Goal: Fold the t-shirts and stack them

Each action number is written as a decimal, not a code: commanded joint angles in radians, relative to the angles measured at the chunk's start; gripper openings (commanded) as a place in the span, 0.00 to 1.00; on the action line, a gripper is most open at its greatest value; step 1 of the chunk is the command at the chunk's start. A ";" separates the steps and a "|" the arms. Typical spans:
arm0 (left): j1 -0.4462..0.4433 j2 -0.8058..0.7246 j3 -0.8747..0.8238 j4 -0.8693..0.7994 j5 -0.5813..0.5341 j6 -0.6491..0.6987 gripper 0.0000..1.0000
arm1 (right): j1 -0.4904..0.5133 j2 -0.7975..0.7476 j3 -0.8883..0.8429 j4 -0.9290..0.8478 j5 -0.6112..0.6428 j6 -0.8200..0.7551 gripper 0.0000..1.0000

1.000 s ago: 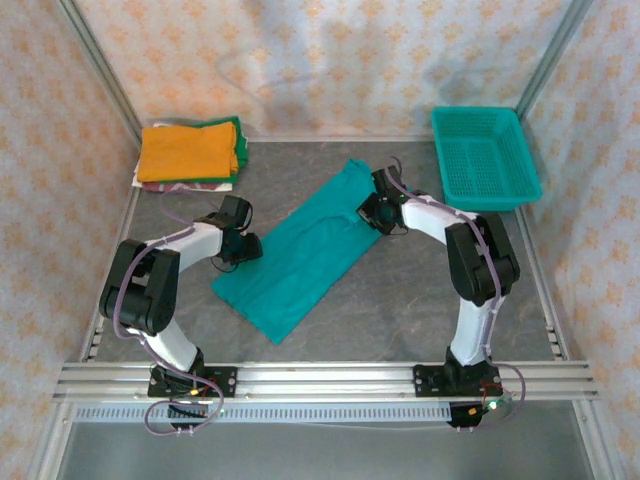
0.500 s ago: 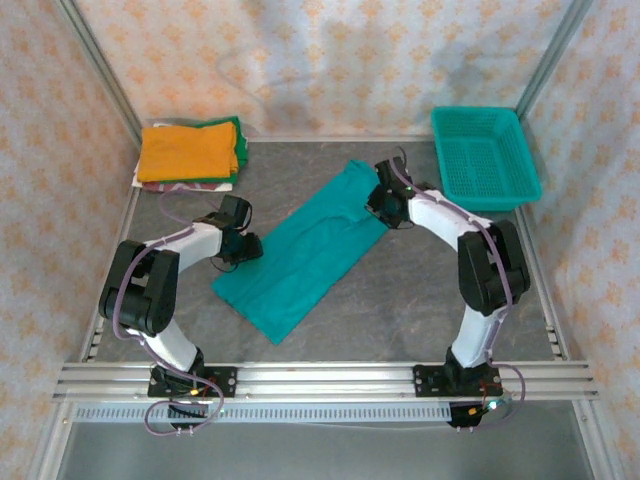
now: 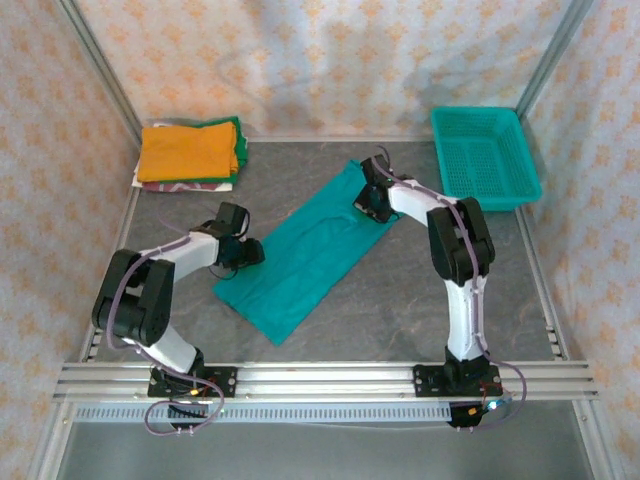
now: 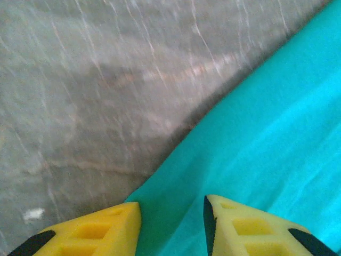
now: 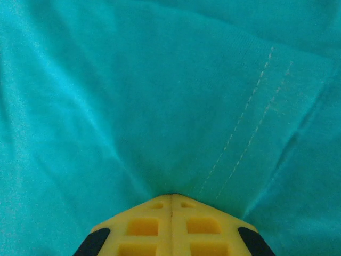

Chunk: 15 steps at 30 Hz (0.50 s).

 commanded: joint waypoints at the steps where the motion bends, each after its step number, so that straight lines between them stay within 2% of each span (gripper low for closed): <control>1: -0.041 -0.059 -0.069 -0.107 0.064 -0.024 0.38 | 0.004 0.060 0.051 0.006 -0.006 0.010 0.01; 3: -0.049 -0.100 -0.084 -0.116 0.111 -0.030 0.38 | 0.004 0.110 0.087 0.023 -0.026 0.004 0.01; 9: -0.057 -0.283 -0.059 -0.179 0.135 -0.003 0.42 | 0.004 0.298 0.295 0.117 -0.180 -0.060 0.01; 13: -0.057 -0.344 -0.070 -0.128 0.125 0.004 0.44 | 0.004 0.442 0.574 0.112 -0.297 -0.088 0.02; 15: -0.057 -0.334 -0.069 -0.110 0.122 0.001 0.44 | 0.002 0.520 0.769 0.031 -0.337 -0.106 0.04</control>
